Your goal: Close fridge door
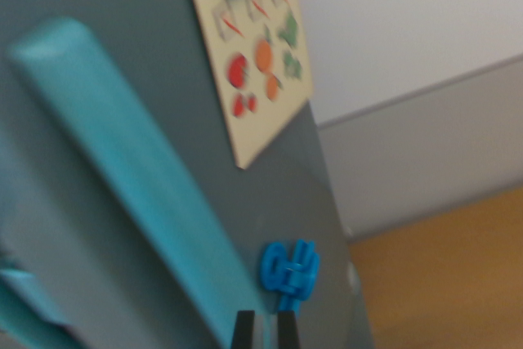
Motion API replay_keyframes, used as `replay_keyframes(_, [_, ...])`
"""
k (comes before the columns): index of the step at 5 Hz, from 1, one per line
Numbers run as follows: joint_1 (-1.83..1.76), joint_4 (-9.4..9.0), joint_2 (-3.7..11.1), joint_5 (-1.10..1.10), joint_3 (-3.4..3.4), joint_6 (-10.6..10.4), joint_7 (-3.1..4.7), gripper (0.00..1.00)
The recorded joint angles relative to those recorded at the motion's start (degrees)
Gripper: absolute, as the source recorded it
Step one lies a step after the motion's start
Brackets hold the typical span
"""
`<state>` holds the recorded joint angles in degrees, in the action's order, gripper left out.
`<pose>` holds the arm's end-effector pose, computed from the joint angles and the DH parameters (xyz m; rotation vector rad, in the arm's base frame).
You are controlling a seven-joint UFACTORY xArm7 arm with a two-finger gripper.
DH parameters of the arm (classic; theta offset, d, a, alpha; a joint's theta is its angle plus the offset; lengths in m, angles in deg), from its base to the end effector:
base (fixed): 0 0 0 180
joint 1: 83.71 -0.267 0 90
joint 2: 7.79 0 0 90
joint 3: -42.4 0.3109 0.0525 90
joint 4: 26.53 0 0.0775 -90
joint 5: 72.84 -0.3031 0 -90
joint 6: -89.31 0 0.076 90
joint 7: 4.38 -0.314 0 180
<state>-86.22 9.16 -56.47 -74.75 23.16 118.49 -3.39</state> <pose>0.4027 -0.1127 0.4261 -2.6189 0.4135 -1.3640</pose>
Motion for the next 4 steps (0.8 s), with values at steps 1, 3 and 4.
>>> replay_keyframes(1, [0.00,2.12,4.89,0.00,-0.03,-0.03,0.00,1.00])
replay_keyframes(3, [0.00,4.31,8.96,0.00,-0.03,-0.08,0.00,1.00])
replay_keyframes(4, [0.00,4.31,8.96,0.00,-0.03,-0.08,0.00,1.00])
